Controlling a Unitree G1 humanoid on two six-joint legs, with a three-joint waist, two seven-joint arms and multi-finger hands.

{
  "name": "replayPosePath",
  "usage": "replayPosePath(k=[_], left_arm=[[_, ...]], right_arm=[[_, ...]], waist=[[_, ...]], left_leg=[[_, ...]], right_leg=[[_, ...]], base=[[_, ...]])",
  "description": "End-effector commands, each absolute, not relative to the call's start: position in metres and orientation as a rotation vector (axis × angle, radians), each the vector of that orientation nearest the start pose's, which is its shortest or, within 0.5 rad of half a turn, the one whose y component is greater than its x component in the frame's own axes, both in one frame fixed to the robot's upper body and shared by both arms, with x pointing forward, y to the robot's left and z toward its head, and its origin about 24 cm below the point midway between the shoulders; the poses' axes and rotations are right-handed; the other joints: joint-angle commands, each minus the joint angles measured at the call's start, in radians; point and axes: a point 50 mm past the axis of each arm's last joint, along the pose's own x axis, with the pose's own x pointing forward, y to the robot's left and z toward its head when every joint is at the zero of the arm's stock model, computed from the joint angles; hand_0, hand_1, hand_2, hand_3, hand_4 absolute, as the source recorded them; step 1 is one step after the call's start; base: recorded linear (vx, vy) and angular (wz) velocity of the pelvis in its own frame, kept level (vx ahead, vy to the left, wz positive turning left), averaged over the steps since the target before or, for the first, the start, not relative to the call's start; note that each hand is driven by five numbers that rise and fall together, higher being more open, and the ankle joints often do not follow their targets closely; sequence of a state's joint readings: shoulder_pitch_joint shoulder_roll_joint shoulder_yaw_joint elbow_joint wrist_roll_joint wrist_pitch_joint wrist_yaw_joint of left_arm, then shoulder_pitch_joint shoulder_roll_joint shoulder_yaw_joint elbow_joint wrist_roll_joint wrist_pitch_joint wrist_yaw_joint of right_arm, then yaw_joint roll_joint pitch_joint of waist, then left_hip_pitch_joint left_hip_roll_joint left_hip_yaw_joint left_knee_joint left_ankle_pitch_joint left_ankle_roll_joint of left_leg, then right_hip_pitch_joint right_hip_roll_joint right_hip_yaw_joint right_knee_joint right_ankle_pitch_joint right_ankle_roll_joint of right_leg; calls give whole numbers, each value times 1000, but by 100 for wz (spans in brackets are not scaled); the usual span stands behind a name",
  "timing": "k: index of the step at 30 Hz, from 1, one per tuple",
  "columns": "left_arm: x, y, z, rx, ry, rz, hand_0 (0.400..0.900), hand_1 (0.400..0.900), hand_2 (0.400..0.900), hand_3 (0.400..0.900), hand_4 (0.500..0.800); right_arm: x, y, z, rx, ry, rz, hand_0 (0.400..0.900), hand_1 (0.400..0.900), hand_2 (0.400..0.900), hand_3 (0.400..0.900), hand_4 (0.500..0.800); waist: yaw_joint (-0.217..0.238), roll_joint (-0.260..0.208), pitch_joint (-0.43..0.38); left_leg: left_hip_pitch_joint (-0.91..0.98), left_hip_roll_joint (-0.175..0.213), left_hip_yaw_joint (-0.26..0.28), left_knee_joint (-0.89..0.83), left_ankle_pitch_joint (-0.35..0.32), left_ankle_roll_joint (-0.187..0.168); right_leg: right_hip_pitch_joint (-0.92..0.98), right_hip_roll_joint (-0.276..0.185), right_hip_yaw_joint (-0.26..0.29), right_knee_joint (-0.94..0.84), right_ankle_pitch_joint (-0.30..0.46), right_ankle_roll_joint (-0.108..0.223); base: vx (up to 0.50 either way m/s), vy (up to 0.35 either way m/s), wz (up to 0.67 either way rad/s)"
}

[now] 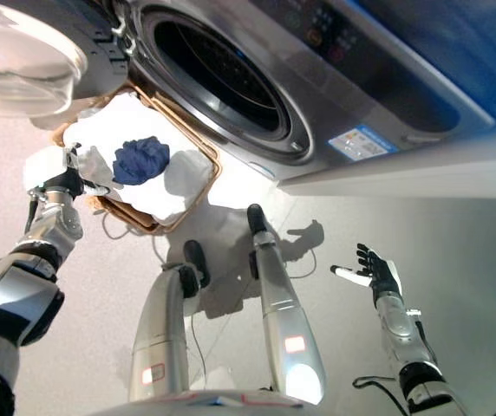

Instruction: Put the clothes in the basket into the washing machine.

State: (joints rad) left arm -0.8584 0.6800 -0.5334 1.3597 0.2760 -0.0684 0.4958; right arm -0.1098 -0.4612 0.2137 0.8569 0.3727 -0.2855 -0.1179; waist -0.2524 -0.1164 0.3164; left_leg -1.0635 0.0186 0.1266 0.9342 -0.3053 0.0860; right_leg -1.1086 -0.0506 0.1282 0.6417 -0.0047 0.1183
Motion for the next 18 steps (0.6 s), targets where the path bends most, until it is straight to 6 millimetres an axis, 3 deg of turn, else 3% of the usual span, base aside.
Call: replayPosePath(k=[1,14,18], left_arm=[[337,348,96,1252,231,570,900,900,900,900,800],[350,335,106,1146,164,590,900,900,900,900,800],[351,336,112,1190,153,596,900,900,900,900,800]], right_arm=[[196,-310,-57,-314,467,-314,900,900,900,900,800],[197,-310,-54,-333,448,-304,900,900,900,900,800],[201,-310,-50,-344,427,-300,900,900,900,900,800]], waist=[[-12,19,-17],[-26,29,-48],[-31,30,-51]], left_leg=[[25,28,-41,-48,3,-53],[-44,69,-46,-7,-10,-65],[-83,89,-44,35,-26,-67]], right_leg=[[29,16,-12,40,-36,-15],[-51,65,-16,73,-65,-41],[-87,88,-24,102,-75,-45]], base=[[2,-50,-9],[7,-74,-12],[-4,-74,-17]])
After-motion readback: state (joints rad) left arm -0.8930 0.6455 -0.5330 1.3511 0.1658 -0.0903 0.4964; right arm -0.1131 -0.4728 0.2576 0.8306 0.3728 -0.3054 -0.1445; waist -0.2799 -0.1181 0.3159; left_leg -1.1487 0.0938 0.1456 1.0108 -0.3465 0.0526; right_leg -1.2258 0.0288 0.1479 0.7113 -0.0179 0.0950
